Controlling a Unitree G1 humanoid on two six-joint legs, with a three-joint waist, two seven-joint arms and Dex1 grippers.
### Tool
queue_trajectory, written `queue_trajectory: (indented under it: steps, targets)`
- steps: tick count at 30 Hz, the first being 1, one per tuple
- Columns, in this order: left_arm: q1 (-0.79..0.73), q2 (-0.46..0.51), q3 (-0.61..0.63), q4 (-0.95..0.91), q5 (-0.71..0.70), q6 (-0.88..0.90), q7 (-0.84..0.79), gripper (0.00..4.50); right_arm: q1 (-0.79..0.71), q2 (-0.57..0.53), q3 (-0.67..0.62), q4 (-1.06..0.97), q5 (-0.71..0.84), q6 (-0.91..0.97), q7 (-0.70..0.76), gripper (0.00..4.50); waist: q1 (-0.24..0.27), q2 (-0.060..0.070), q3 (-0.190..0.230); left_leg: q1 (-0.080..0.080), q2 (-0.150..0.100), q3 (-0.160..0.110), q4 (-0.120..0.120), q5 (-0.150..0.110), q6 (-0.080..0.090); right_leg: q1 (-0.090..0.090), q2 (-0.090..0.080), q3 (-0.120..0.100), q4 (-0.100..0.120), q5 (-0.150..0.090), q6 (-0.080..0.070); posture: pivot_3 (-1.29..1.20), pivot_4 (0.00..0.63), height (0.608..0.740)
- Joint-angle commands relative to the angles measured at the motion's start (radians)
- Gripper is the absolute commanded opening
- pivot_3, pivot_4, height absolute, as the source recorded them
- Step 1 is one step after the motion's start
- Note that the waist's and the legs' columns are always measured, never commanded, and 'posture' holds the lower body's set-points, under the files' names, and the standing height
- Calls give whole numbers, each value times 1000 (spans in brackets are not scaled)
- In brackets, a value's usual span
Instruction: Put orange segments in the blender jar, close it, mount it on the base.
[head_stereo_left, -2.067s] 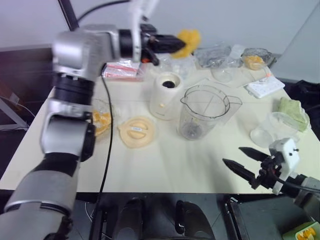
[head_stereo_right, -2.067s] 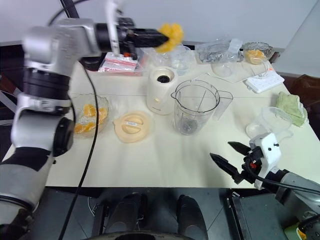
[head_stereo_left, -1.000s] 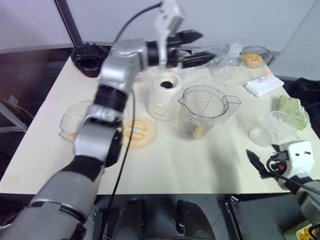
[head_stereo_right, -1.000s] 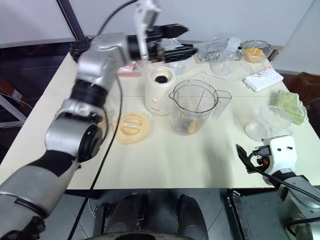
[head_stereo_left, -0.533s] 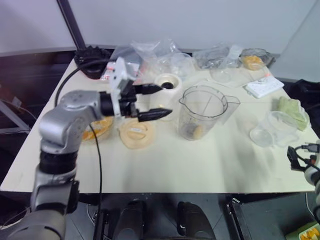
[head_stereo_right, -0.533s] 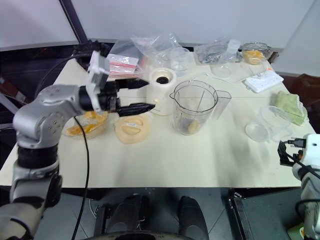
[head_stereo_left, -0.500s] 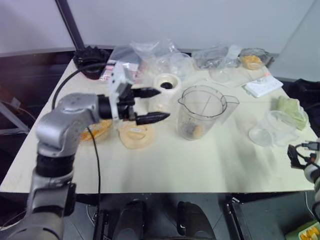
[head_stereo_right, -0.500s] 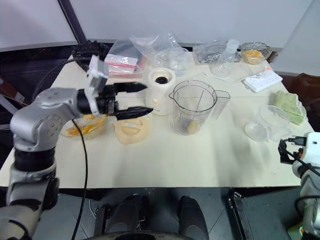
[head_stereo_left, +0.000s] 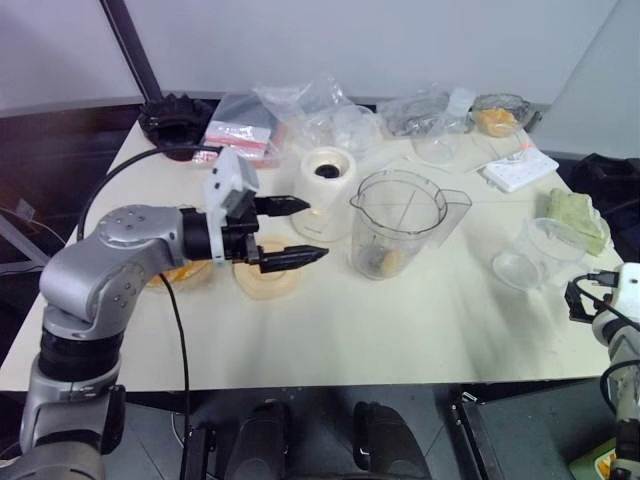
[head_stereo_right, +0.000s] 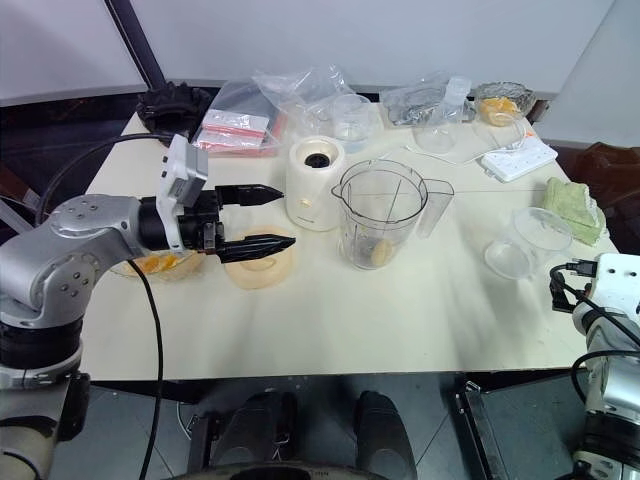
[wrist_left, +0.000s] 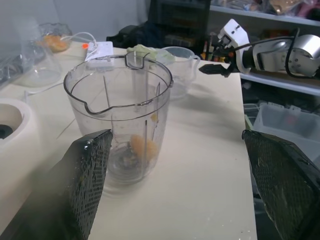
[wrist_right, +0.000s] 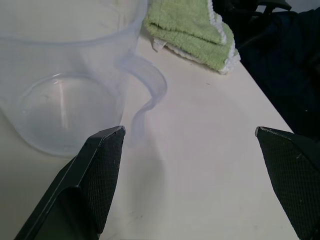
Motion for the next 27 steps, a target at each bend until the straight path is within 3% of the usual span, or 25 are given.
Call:
queue_trajectory:
  steps: [1,23,26,27]
  targets:
    - [3,17,12,-44,-37,3,4,4305,-54,-20,4,73,-17,-69,-12,4337,-3,0,0,0,0,0,0,0,0,0,0,0,0,0,0,0,150,740]
    - [-25,97,-6,-68,-97,64,38,4305,-405,-30,126,713,-78,-448,-70,4337,-28,0,1,3,0,0,-2,0,0,0,3,4,0,0,0,0,150,740]
    - [-19,113,0,-79,-111,72,44,4365,-436,-36,142,775,-85,-492,-69,3494,-28,0,1,3,0,1,-3,0,0,0,3,5,-1,0,0,0,150,740]
    - [-18,118,1,-78,-113,72,46,4365,-444,-37,148,790,-88,-503,-71,3011,-28,0,1,3,0,1,-3,0,0,0,3,5,-1,0,0,0,150,740]
